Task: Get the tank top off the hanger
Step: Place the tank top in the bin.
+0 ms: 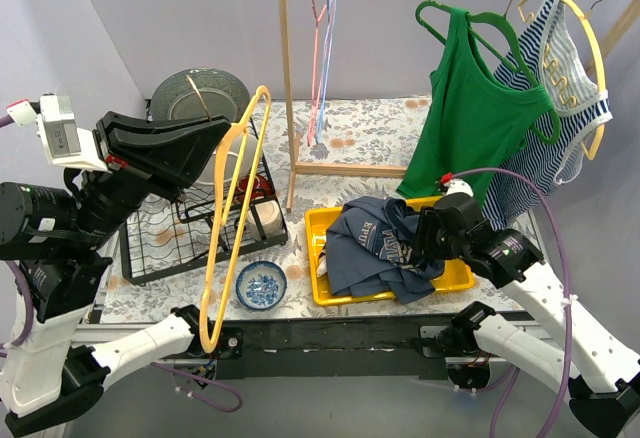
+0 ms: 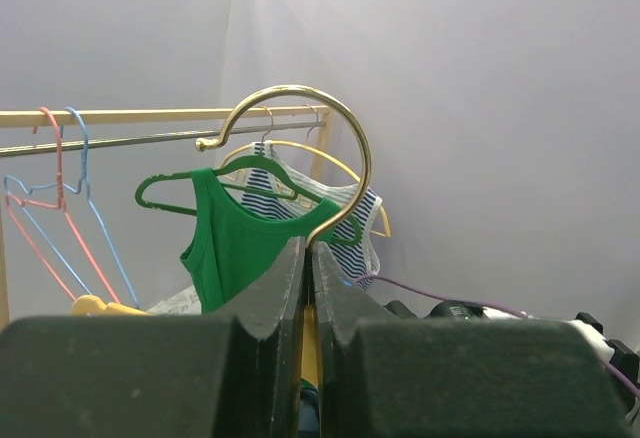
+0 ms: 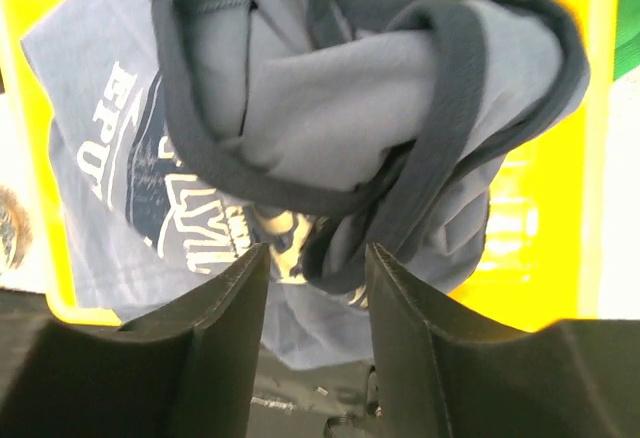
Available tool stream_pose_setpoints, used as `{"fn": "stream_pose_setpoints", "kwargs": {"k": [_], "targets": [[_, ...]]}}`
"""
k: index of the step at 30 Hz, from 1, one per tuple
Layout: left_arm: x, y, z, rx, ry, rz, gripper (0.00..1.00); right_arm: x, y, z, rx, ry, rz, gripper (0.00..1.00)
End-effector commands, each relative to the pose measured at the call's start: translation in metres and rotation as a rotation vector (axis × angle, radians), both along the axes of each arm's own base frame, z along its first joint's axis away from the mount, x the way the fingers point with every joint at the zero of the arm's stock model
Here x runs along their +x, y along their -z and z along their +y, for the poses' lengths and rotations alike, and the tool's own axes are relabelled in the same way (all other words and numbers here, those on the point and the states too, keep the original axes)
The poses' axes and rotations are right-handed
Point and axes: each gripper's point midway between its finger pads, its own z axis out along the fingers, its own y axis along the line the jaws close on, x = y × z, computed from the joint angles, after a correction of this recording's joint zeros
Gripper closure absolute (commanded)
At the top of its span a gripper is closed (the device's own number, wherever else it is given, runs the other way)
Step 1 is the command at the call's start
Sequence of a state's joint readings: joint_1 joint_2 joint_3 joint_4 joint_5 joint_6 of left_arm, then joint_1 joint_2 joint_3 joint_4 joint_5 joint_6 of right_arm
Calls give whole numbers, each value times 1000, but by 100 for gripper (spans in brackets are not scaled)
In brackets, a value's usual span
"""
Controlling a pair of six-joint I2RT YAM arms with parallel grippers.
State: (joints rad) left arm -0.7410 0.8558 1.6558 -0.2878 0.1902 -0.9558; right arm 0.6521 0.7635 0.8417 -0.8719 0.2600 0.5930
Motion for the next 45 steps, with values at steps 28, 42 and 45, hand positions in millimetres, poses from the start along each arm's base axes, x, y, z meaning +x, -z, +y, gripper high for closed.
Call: {"fn": "stream_pose_setpoints", "kwargs": {"k": [28, 42, 45], "targets": [[5, -5, -15, 23, 46, 18, 100, -17, 113, 10, 140, 116, 115, 64], [40, -1, -64, 49, 126, 69, 100, -28, -19, 13, 237, -15, -27, 29], [53, 3, -86, 61, 175, 86, 100, -31, -61, 22, 290, -100, -91, 22]]}}
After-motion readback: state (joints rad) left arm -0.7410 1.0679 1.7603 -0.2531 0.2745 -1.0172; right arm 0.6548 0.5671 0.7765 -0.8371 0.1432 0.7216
